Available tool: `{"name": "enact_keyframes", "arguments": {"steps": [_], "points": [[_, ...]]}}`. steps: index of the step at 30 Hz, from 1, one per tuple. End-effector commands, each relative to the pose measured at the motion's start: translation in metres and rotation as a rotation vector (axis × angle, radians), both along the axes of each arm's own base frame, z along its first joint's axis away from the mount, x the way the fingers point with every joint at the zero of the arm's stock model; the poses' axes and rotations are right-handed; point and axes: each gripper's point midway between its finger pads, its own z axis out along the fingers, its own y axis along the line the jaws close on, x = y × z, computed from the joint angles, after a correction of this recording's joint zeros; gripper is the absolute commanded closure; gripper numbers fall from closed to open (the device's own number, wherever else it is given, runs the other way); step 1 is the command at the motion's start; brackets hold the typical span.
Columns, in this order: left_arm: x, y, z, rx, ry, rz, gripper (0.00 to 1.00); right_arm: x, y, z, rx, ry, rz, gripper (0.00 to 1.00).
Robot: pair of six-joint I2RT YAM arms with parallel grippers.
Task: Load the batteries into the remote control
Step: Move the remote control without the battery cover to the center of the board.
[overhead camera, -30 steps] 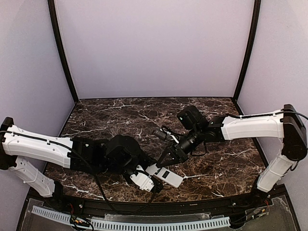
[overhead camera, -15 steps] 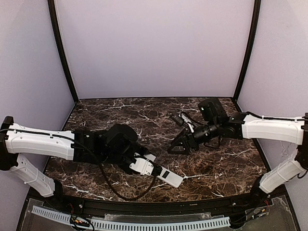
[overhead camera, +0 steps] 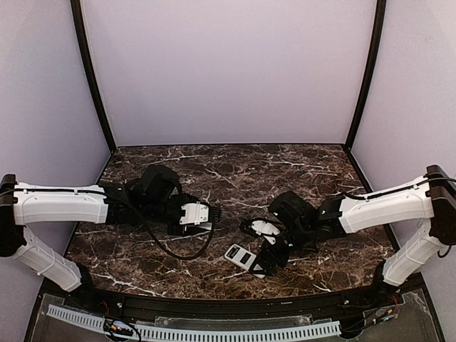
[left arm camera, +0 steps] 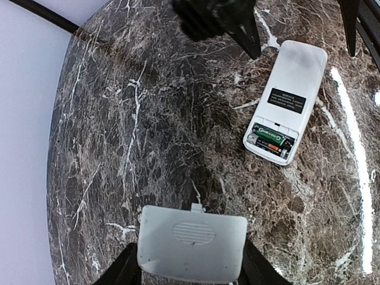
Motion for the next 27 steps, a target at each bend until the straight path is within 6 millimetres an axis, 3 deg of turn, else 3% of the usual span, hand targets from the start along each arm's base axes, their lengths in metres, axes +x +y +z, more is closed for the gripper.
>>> {"name": "enact_keyframes", "arguments": {"steps": [1,5,14,16,18,21,24,27], "points": [[0.001,-0.001,0.008,-0.103,0.074,0.008,0.64,0.004,-0.012,-0.025,-0.118,-0.073,-0.014,0.07],[0.008,0.001,0.011,-0.126,0.092,0.022,0.64,-0.003,-0.016,-0.041,-0.174,-0.087,-0.003,0.14],[0.012,0.006,0.006,-0.125,0.114,0.032,0.65,-0.002,-0.014,-0.056,-0.237,-0.12,-0.021,0.27],[0.012,0.007,0.005,-0.123,0.117,0.031,0.66,0.002,-0.012,-0.057,-0.246,-0.142,-0.011,0.37],[0.011,0.01,0.004,-0.115,0.121,0.027,0.66,0.007,-0.008,-0.055,-0.251,-0.182,0.021,0.55],[0.008,0.019,0.001,-0.092,0.137,0.041,0.68,0.023,-0.001,-0.045,-0.241,-0.259,0.073,0.67],[0.009,0.028,0.001,-0.101,0.157,0.068,0.68,0.046,0.01,-0.03,-0.168,-0.301,0.115,0.7],[0.013,0.032,-0.001,-0.1,0.191,0.084,0.68,0.085,0.019,-0.013,-0.085,-0.366,0.13,0.7]]}}
